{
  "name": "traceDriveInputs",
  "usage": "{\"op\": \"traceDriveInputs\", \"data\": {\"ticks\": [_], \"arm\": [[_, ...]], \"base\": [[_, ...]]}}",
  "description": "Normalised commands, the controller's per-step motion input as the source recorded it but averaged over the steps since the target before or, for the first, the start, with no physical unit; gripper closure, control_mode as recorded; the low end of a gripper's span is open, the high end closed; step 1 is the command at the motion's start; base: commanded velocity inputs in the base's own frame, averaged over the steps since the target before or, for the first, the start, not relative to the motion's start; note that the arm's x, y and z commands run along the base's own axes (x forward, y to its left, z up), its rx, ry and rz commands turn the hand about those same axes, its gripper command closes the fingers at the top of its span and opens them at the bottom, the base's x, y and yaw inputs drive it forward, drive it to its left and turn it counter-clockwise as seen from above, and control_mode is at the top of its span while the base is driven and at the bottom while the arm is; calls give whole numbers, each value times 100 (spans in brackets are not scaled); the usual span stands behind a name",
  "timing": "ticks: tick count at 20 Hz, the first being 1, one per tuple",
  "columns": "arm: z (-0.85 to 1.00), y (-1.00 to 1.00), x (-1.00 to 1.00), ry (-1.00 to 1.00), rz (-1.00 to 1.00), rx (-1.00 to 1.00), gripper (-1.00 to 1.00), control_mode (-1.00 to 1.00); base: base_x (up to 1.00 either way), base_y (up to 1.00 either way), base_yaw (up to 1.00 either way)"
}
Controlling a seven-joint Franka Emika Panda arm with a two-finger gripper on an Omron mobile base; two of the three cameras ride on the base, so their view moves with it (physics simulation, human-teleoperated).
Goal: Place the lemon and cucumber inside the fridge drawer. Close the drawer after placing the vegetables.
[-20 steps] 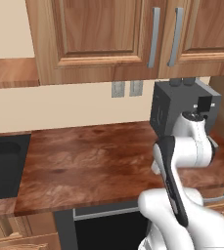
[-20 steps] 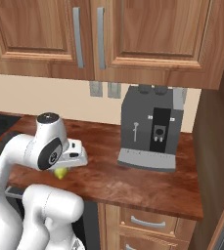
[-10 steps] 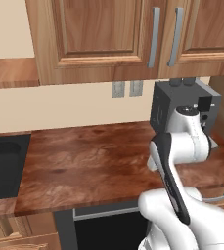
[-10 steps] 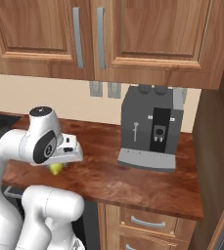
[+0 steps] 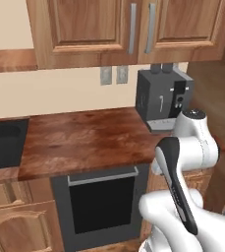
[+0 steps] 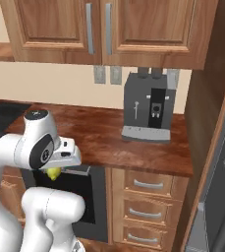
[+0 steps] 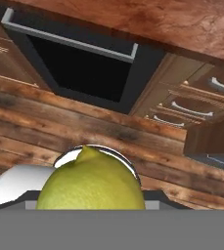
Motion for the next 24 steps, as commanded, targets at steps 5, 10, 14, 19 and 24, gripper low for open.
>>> {"op": "traceDriveInputs", "data": {"ticks": [5,10,14,19,24], "arm": [[0,0,0,0,0,0,100,100],[0,0,0,0,0,0,100,100],[0,0,0,0,0,0,100,100],[0,0,0,0,0,0,100,100],[0,0,0,0,0,0,100,100]], "base": [[-100,-31,-18],[-85,-66,-23],[-28,-100,-7],[-7,-100,-1],[0,-100,0]]}}
